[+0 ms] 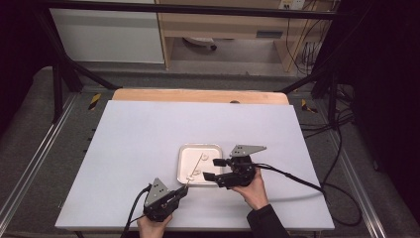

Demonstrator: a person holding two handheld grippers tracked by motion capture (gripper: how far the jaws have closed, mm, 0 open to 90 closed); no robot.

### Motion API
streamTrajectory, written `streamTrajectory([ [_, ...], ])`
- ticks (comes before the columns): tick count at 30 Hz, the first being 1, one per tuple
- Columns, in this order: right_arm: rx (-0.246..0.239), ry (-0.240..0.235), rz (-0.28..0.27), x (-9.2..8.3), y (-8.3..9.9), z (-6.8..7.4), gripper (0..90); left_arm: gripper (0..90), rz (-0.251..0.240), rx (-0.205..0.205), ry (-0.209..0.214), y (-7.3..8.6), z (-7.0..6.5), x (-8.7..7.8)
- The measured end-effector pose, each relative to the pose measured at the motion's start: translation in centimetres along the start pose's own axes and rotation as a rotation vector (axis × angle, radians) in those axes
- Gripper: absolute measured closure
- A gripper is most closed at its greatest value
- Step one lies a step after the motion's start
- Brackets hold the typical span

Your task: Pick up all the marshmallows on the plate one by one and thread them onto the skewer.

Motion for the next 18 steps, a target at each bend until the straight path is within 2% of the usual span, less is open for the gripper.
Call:
streamTrajectory([
  [6, -0.070, 0.092, 0.015, -0.2, 0.1, -0.4, 10.5, 88.0, 0.002, -0.007, -0.005, 0.2, 0.4, -0.4],
  [13, -0.097, 0.143, 0.042, 0.0, 0.2, -0.7, 5.1, 88.0, 0.005, -0.010, -0.005, 0.4, 0.6, -0.7],
  [18, -0.097, 0.167, 0.057, 0.6, 0.1, -1.2, 3.0, 88.0, 0.003, -0.007, -0.007, 0.3, 0.7, -0.8],
])
Point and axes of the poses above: each handheld gripper's, and its own axes: x roughly forward along the jaws, y roughly out of its underside, z roughly to its left, the point moved 1 cm from there along x, roughly forward along the jaws, and after that the axes turned 12 degrees about y, right-handed, at the moved point
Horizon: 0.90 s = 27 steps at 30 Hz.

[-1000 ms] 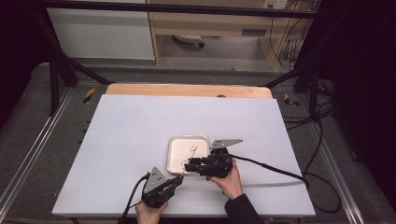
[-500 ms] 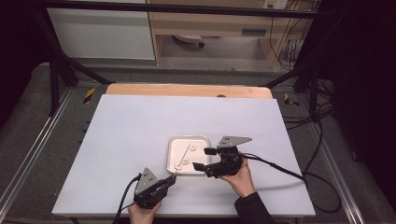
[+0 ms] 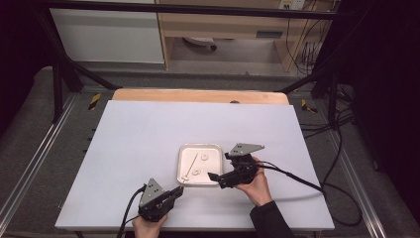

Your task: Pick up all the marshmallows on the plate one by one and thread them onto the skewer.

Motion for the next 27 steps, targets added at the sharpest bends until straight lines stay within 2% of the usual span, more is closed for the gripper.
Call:
streamTrajectory([
  [13, 0.013, 0.051, 0.002, 1.7, -0.9, -1.2, 0.7, 88.0, 0.001, -0.005, -0.001, 0.0, 0.2, -0.2],
  [21, 0.008, 0.094, 0.037, 3.2, -1.3, -1.9, 0.9, 88.0, 0.003, -0.007, -0.002, 0.0, 0.4, -0.2],
  [27, 0.006, 0.109, 0.042, 4.3, -2.0, -2.1, 2.0, 88.0, 0.000, -0.009, -0.001, 0.0, 0.4, -0.3],
])
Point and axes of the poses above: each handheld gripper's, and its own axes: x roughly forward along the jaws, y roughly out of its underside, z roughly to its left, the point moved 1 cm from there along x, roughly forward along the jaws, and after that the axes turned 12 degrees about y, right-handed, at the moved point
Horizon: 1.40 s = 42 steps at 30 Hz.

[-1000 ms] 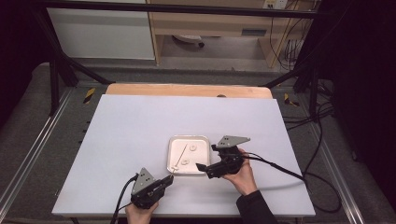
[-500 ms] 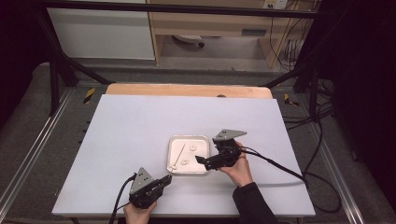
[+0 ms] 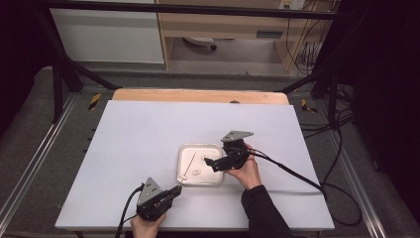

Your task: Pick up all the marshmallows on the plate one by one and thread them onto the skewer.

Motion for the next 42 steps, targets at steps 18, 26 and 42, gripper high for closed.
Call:
streamTrajectory([
  [18, -0.016, -0.014, 0.028, 3.5, -0.4, 0.2, 19.1, 88.0, 0.004, 0.001, 0.001, 0.1, 0.1, 0.0],
  [26, -0.051, -0.035, 0.050, 4.4, 0.2, 0.3, 36.3, 88.0, 0.005, 0.001, 0.003, 0.1, 0.1, 0.1],
  [42, -0.117, -0.063, 0.067, 5.2, 1.0, 0.6, 57.2, 88.0, 0.009, 0.003, 0.004, 0.1, 0.1, 0.2],
])
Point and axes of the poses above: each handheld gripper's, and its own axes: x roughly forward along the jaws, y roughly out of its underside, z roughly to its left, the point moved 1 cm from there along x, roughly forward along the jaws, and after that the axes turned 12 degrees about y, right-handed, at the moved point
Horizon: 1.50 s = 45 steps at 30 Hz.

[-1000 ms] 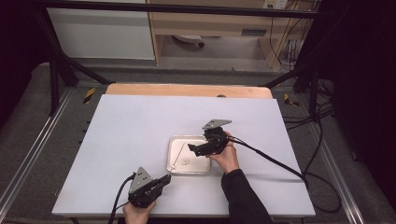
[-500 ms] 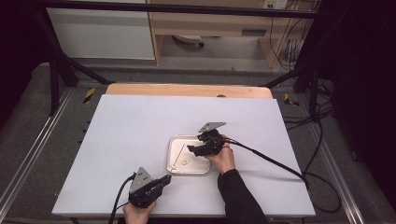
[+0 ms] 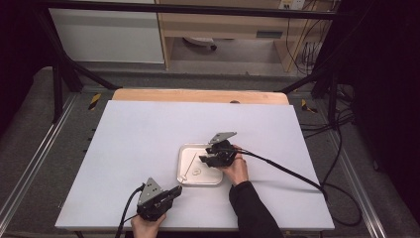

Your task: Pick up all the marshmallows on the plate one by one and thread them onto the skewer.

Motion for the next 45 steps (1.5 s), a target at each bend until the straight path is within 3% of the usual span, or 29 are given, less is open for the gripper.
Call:
streamTrajectory([
  [14, -0.031, 0.005, -0.001, 0.2, 0.2, 0.2, 68.4, 88.0, 0.002, -0.001, 0.003, 0.0, 0.0, 0.1],
  [24, 0.004, -0.004, -0.003, -0.7, -0.2, 0.0, 70.1, 88.0, 0.002, 0.000, 0.003, 0.0, -0.1, 0.1],
  [45, 0.084, -0.100, -0.041, -4.9, -1.1, 0.5, 71.2, 88.0, 0.004, 0.005, 0.006, 0.1, -0.2, 0.2],
])
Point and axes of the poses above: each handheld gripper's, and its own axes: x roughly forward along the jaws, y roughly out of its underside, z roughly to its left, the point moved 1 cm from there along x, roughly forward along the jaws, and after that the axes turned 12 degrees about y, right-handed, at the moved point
